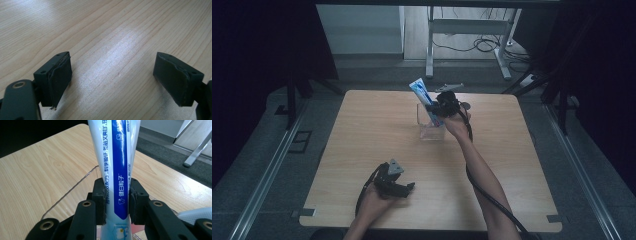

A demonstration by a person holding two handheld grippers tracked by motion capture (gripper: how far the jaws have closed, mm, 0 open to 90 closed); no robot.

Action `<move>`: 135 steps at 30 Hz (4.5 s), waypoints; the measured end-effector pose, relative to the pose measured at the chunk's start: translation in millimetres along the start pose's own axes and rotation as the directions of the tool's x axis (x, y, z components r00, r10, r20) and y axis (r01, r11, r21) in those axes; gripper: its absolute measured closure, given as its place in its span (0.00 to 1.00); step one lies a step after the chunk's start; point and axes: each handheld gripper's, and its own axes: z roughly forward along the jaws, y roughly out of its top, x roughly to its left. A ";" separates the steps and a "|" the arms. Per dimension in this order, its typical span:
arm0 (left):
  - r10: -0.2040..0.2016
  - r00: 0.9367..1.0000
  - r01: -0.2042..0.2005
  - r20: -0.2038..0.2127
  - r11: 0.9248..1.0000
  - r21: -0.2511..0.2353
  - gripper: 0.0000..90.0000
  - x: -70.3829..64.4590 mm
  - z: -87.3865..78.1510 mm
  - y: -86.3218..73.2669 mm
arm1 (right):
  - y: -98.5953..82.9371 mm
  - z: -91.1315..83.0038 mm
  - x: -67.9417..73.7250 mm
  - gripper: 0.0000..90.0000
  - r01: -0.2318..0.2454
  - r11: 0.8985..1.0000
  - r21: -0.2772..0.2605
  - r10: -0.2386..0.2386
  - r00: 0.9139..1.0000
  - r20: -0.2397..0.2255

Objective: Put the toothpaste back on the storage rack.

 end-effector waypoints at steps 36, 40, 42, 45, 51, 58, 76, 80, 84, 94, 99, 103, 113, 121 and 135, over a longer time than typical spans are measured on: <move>0.000 1.000 0.000 0.000 1.000 0.000 0.17 0.0 0.0 0.0 | -6.8 1.7 3.6 0.70 0.012 0.998 0.064 -0.010 0.999 -0.040; 0.000 1.000 0.000 0.000 1.000 0.000 0.17 0.0 0.0 0.0 | -5.7 -1.2 3.4 0.67 0.011 0.998 0.058 -0.008 0.999 -0.043; 0.000 1.000 0.000 0.000 1.000 0.000 0.17 0.0 0.0 0.0 | -5.7 -2.6 3.2 0.66 0.007 0.999 0.054 -0.004 0.999 -0.042; 0.001 1.000 -0.001 0.000 1.000 0.000 0.17 0.0 0.0 0.0 | -5.2 -5.0 2.3 0.65 0.004 0.999 0.043 -0.002 0.999 -0.044; 0.000 1.000 0.000 0.001 1.000 0.000 0.17 0.1 0.0 0.0 | -1.7 -13.9 -0.6 0.62 -0.011 1.000 0.022 0.012 0.999 -0.037; 0.000 1.000 0.000 0.001 1.000 0.000 0.17 0.1 0.0 0.0 | -4.8 -19.4 -2.2 0.59 -0.014 1.000 0.022 0.015 0.999 -0.032; 0.001 1.000 -0.001 0.001 1.000 0.000 0.17 0.1 0.1 0.0 | -3.1 -30.1 11.0 0.52 0.028 1.000 0.002 -0.028 0.998 -0.051; 0.000 1.000 0.000 0.001 1.000 0.000 0.17 0.1 0.1 0.0 | -6.4 -32.8 11.9 0.51 0.033 0.999 0.003 -0.033 0.998 -0.056; 0.000 1.000 0.000 0.001 1.000 -0.001 0.17 0.1 0.1 -0.1 | -9.8 -36.7 10.8 0.50 0.031 0.999 0.007 -0.031 0.998 -0.058; 0.001 1.000 -0.001 0.000 1.000 0.000 0.17 0.0 0.1 -0.1 | -13.5 -48.3 8.7 0.46 0.021 1.000 -0.001 -0.021 0.998 -0.064; 0.000 1.000 0.000 0.000 1.000 -0.001 0.17 0.0 0.2 -0.1 | -17.0 -53.6 9.9 0.42 0.013 1.000 -0.006 -0.013 0.997 -0.071; 0.000 1.000 0.000 0.001 1.000 -0.001 0.17 0.1 0.1 -0.1 | -20.7 -58.5 11.1 0.38 -0.001 1.000 -0.020 0.000 0.997 -0.080; 0.000 1.000 0.000 0.000 1.000 -0.001 0.17 0.1 0.1 -0.1 | -26.3 -69.5 12.0 0.27 -0.006 0.999 -0.038 0.003 0.997 -0.082; 0.001 1.000 -0.001 0.000 1.000 -0.001 0.17 0.1 0.1 -0.1 | -33.9 -76.2 15.8 0.20 0.009 0.999 -0.034 -0.012 0.996 -0.093; 0.002 1.000 -0.002 0.000 1.000 -0.001 0.17 0.1 0.0 0.0 | -44.2 -94.7 23.2 0.15 0.038 0.999 -0.022 -0.040 0.993 -0.113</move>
